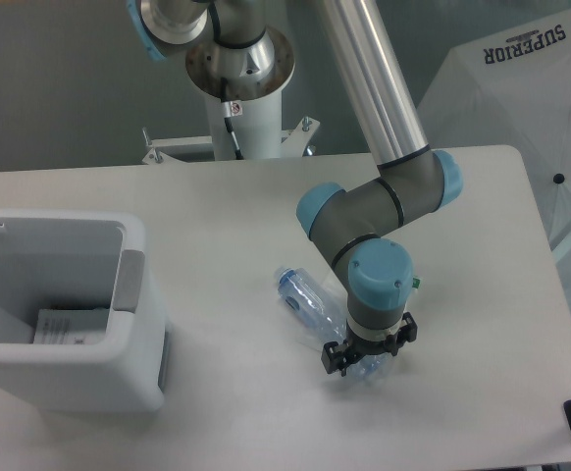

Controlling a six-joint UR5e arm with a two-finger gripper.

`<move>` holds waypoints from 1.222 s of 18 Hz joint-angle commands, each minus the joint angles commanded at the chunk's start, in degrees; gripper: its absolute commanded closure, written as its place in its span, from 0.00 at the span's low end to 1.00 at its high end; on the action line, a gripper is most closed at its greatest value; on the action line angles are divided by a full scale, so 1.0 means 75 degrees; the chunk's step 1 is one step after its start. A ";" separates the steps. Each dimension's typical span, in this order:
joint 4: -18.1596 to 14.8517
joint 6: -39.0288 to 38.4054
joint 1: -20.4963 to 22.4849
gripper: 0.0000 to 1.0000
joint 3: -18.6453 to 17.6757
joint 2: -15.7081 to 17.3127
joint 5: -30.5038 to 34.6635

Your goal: Place the trash in the trash can

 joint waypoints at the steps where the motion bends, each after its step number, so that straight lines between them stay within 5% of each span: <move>1: 0.0000 0.0000 0.0000 0.26 -0.0012 0.0012 0.0000; 6: 0.0000 0.0023 -0.0012 0.37 -0.0094 0.0047 -0.0012; 14: -0.0023 0.0047 0.0000 0.38 -0.0094 0.0234 -0.0082; 18: -0.0023 0.0070 0.0000 0.38 -0.0001 0.0736 -0.0070; 22: -0.0012 0.0071 0.0047 0.38 0.0980 0.1452 -0.0374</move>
